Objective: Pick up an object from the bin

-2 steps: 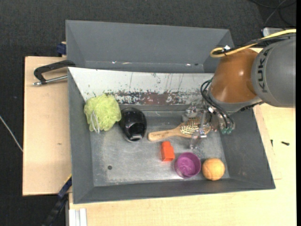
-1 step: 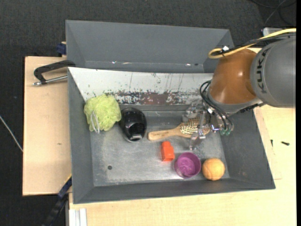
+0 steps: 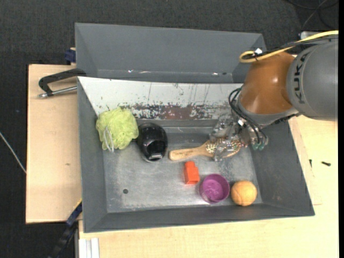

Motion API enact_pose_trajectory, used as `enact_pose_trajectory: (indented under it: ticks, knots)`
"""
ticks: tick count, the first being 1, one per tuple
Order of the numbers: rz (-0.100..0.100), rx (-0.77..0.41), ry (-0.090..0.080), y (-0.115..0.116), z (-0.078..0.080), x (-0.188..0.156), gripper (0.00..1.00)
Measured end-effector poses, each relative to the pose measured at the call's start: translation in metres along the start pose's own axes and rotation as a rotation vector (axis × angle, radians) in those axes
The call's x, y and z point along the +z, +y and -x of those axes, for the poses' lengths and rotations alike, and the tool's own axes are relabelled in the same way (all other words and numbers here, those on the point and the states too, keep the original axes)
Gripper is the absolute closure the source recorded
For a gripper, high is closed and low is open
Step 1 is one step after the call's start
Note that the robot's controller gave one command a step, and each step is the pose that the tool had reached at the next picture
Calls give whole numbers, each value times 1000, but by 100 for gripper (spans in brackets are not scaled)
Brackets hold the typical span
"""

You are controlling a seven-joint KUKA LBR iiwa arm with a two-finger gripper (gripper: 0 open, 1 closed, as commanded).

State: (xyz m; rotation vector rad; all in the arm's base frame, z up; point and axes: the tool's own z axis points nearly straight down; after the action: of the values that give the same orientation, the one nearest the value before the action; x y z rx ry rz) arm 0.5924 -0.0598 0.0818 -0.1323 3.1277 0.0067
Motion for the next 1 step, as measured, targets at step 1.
enact_pose_trajectory:
  ticks: [1]
  knots:
    - [0,0,0,0,0,0,100]
